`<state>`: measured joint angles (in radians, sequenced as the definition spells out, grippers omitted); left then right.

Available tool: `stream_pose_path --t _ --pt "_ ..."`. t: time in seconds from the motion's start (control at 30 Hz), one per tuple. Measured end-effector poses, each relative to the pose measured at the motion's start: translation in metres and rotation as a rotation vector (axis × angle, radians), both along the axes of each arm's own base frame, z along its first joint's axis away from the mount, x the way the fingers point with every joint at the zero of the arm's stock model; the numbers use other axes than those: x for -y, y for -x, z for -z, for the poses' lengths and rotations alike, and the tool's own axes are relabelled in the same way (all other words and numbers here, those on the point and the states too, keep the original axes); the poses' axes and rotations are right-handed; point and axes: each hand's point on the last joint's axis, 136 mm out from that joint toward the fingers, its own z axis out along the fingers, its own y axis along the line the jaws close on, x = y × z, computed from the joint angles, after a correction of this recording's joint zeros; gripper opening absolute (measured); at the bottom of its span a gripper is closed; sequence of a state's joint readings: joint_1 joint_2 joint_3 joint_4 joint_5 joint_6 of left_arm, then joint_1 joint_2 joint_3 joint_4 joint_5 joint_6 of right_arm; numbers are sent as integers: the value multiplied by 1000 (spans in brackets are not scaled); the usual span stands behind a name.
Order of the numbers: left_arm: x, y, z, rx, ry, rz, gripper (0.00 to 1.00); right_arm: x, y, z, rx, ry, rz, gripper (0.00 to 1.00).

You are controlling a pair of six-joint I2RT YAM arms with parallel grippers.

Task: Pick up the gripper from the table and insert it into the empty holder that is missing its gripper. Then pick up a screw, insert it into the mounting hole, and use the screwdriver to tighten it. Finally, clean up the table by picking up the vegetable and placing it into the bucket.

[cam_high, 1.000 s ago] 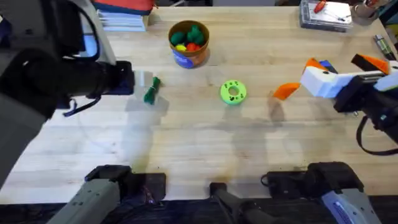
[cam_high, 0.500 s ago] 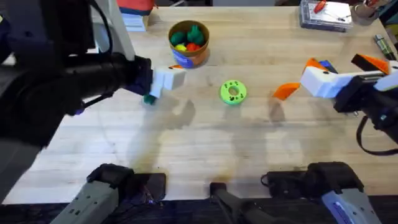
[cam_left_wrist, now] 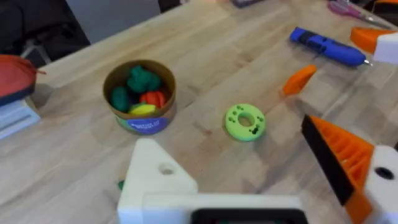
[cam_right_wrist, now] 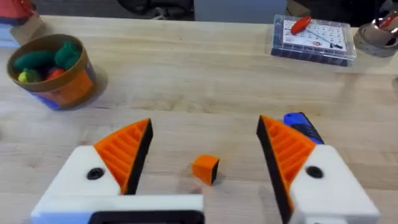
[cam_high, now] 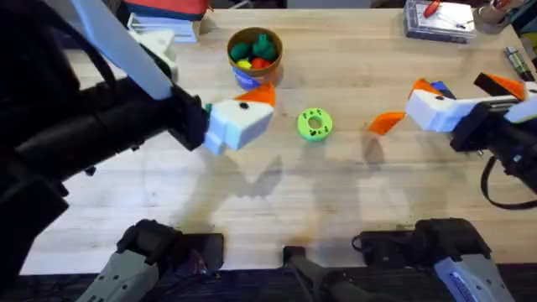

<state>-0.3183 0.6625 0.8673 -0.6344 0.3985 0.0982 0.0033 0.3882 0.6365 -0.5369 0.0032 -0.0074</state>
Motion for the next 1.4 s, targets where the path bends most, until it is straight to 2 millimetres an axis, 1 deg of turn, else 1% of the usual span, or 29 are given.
stream_pose_path --t 0.07,0.23,0.33,0.43,0.5,0.67,0.77,0.93,1.03,1.17,1.33,1.4 --pt "0 2 6 -27 -8 1 986 0 0 0 0 0 0 993" --pt "-2 -1 5 -17 -13 -15 986 0 0 0 0 0 0 993" --pt "-5 -7 -2 20 -13 -42 986 0 0 0 0 0 0 994" --pt "-10 -9 -14 90 2 -67 985 0 0 0 0 0 0 994" --pt "-14 -3 -17 140 14 -82 985 0 0 0 -1 0 0 994" --pt "-27 18 -13 286 59 -115 986 0 0 0 -1 0 0 994" --pt "-29 21 -4 364 86 -125 985 0 0 0 -1 0 0 994" --pt "-26 13 24 444 117 -125 985 0 0 0 -1 0 0 994" --pt "-23 12 40 487 136 -112 985 0 0 0 -1 0 0 993" --pt "-22 15 51 548 175 -98 987 0 0 0 -1 0 0 992" --pt "-18 14 62 544 214 -81 985 0 0 0 -1 0 0 994" --pt "-17 13 69 534 217 -79 986 0 0 0 -1 0 0 994"
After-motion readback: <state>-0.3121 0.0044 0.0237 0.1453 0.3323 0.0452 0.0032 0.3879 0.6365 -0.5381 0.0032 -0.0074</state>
